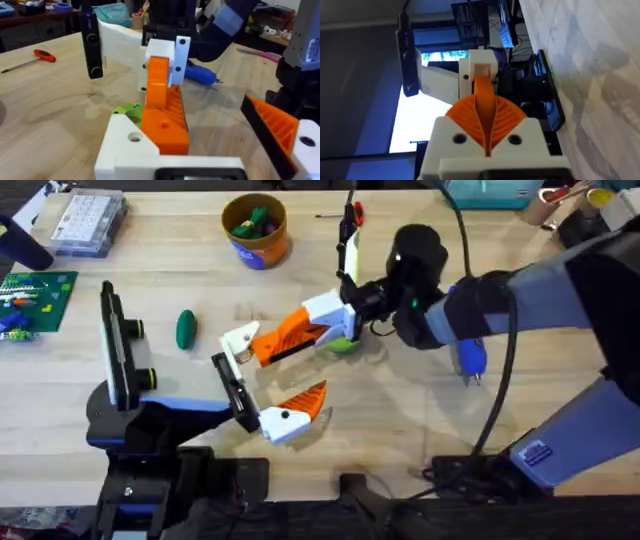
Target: Pick up the gripper from the table and insert it into the empty holder that is missing its gripper. Then pick up a screw, insert it into the mounting hole, and use the screwdriver to tighten it. Finally, clean up the table by picking up the vegetable and placing it into the bucket.
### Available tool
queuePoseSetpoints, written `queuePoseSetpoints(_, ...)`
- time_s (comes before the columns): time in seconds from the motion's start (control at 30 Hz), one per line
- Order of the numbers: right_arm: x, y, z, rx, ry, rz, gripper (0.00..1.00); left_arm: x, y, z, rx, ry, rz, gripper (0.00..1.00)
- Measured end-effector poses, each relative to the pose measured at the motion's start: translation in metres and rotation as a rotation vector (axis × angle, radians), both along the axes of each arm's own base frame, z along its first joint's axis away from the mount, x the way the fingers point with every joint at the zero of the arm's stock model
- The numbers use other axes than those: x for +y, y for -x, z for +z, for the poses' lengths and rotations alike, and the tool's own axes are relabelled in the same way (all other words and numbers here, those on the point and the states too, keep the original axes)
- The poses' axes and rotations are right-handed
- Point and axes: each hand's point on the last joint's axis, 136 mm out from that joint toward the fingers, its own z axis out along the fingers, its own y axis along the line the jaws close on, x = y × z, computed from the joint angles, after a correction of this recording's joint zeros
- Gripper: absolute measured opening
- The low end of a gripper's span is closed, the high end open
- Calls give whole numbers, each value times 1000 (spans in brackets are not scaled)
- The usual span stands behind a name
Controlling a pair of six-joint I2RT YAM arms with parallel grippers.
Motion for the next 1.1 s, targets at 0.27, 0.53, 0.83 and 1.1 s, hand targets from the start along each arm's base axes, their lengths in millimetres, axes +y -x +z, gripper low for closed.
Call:
queuePoseSetpoints(0.27, 11, -1, 6, -19, -2, 28, 17, 1, -2, 0, -5, -2, 14, 985)
queuePoseSetpoints(0.53, 15, 0, 5, -67, -17, 26, 18, 1, -2, 0, -9, -4, 13, 985)
queuePoseSetpoints(0.83, 20, -8, 2, -103, -14, -25, 17, 4, -6, 0, -6, -4, 38, 985)
queuePoseSetpoints(1.1, 22, -13, 2, -122, -15, -56, 18, 4, -6, 0, -4, -3, 42, 985)
